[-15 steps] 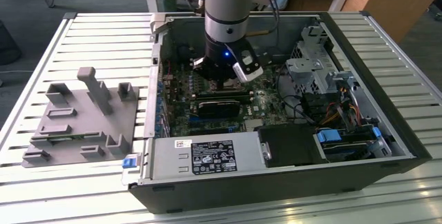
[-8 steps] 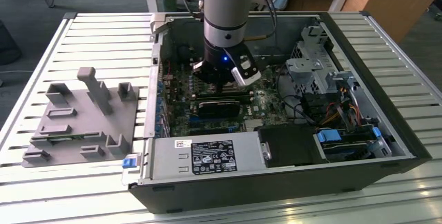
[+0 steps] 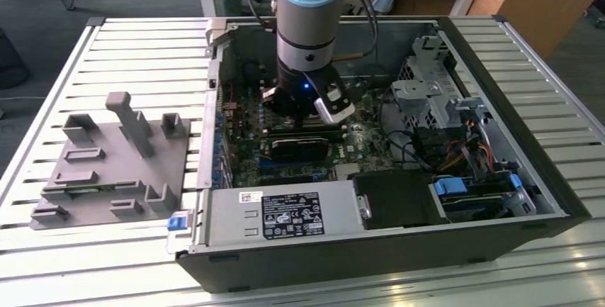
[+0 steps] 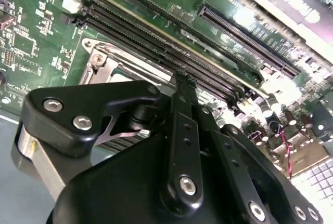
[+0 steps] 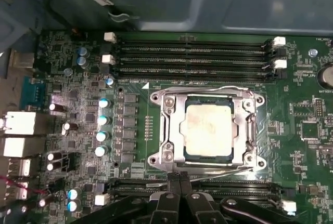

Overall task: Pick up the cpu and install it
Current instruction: 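Install the second cpu locking lever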

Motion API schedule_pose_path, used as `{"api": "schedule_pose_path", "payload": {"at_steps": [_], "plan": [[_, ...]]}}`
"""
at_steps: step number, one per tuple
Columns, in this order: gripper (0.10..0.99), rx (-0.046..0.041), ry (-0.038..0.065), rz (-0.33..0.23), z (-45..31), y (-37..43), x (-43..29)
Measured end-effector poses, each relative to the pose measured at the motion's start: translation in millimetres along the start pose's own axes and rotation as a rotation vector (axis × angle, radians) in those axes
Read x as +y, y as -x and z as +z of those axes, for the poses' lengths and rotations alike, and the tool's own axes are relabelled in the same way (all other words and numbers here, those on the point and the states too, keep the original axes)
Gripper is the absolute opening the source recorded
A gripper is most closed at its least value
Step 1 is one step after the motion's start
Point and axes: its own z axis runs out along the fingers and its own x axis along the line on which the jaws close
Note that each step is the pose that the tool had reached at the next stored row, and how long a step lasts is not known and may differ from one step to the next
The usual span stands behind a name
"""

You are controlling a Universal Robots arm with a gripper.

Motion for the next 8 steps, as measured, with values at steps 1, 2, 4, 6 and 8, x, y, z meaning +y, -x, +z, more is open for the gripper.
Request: {"api": "schedule_pose_path", "payload": {"at_steps": [1,2,4,6,8], "plan": [[0.106,0.0000,0.001,0.000,0.0,-0.6,-1.1],[0.106,-0.0001,0.003,0.000,-0.1,-1.8,-1.9],[0.106,-0.0001,0.008,0.000,-0.1,-5.3,-2.5],[0.106,-0.0002,0.015,0.000,0.1,-8.7,-2.6],[0.106,-0.0002,0.024,0.000,1.4,-9.3,-2.8]]}}
